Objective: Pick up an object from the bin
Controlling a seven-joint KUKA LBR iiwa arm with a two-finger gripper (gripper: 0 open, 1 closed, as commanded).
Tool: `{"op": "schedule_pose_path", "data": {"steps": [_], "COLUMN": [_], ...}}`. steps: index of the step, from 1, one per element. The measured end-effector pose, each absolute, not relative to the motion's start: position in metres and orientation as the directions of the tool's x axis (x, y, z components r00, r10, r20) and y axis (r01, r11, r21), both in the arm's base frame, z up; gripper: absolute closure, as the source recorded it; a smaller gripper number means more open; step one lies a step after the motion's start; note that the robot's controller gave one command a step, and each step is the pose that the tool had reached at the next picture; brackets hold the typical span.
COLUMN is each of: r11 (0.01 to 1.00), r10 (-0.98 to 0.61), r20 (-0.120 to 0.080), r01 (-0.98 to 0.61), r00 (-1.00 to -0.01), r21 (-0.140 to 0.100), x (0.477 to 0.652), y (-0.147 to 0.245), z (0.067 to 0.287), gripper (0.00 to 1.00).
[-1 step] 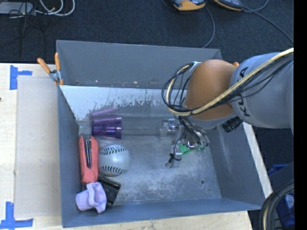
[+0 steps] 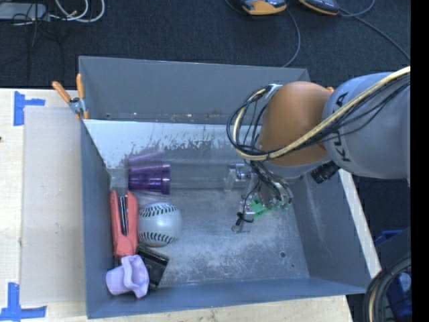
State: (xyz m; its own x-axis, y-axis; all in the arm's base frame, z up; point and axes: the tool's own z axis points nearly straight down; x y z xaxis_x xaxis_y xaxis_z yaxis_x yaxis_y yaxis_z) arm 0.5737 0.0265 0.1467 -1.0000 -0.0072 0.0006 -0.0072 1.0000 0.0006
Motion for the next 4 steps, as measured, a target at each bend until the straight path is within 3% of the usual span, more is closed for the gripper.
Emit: {"op": "schedule_pose_path", "data": {"steps": [1, 2, 3, 4], "r11": [1.000, 1.000, 0.996, 0.978], "r10": [-0.012, 0.016, -0.090, 0.209], "r20": [0.008, -0.002, -0.001, 0.000], "r01": [-0.012, 0.016, -0.090, 0.209], "r00": [-1.000, -1.000, -0.996, -0.978], "r21": [0.002, 0.000, 0.002, 0.001], "x": [0.580, 0.603, 0.573, 0.579], "y": [-0.020, -0.044, -0.074, -0.071], "z": [0.165, 0.162, 0.113, 0.093], "gripper": [0.00, 0.00, 0.00, 1.00]}}
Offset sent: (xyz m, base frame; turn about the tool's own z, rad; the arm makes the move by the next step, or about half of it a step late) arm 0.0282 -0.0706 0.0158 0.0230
